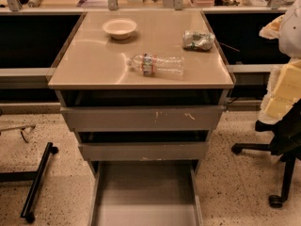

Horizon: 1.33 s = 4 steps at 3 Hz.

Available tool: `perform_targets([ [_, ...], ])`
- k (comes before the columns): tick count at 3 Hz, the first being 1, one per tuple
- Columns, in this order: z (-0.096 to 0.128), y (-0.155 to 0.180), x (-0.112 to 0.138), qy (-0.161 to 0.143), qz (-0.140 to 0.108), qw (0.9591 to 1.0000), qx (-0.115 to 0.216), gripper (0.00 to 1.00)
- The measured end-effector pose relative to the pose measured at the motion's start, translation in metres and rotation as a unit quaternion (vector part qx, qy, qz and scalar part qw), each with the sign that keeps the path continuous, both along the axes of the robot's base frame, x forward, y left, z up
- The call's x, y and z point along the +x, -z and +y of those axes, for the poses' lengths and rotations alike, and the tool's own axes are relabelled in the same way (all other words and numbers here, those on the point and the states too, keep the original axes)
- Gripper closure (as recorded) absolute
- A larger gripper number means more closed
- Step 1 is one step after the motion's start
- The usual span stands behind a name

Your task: Place water bottle into bottom drawer

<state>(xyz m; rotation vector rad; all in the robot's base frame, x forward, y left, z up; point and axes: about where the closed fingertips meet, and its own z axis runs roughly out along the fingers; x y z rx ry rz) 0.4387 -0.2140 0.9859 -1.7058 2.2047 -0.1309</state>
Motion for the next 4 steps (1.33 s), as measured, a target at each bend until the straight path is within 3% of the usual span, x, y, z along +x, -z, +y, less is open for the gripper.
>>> perform_targets([
  [1,0.0,0.0,0.0,0.0,0.0,1.0,0.0,0.0],
  [2,0.008,0.016,0.016,-0.01,0.003,0.9999,0.007,0.0],
  [3,0.022,0.058,0.048,-0.029,0.02,0.9992,0.019,0.0],
  [4,0.037,0.078,0.064,-0.066,0.038,0.9969,0.022,0.0],
])
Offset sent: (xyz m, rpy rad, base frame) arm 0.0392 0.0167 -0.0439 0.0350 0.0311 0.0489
